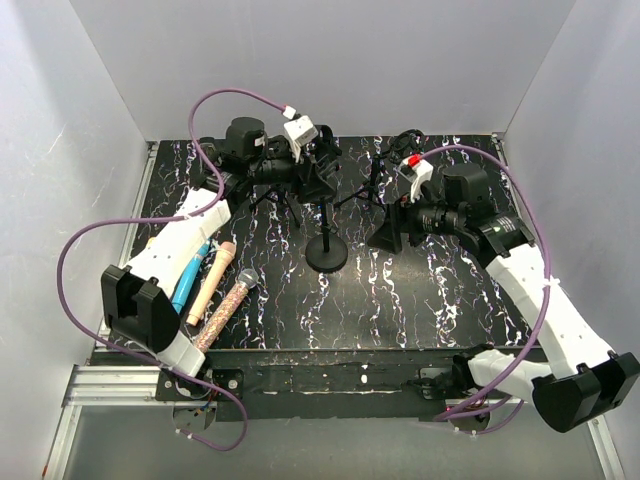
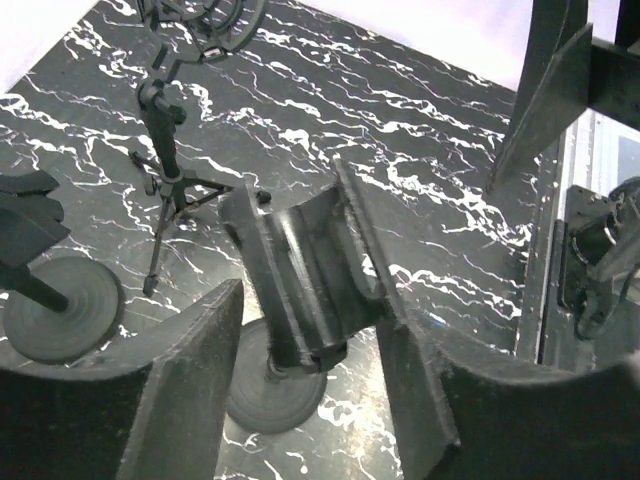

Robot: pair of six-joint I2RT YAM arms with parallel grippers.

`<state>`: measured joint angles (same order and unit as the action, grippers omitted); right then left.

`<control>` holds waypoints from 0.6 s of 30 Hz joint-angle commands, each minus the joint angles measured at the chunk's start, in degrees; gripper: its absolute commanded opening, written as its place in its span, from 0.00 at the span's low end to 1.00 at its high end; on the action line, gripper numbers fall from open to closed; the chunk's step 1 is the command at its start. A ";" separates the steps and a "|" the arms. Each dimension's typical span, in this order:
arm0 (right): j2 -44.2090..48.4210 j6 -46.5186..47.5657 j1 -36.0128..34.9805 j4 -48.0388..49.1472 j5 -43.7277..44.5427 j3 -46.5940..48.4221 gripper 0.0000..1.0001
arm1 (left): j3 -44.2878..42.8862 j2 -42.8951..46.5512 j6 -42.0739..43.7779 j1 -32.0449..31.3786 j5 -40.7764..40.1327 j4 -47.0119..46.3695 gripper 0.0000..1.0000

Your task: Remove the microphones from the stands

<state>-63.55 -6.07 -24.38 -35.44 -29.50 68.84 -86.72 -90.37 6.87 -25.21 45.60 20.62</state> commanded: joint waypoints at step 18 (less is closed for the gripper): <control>-26.70 -12.73 2.14 10.47 -22.69 4.47 0.58 | 2.07 7.21 -8.11 -0.80 -1.13 4.95 0.00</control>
<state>-86.78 -12.99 -23.44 -30.74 -43.29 71.94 -86.56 -89.80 1.21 -26.00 42.00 21.19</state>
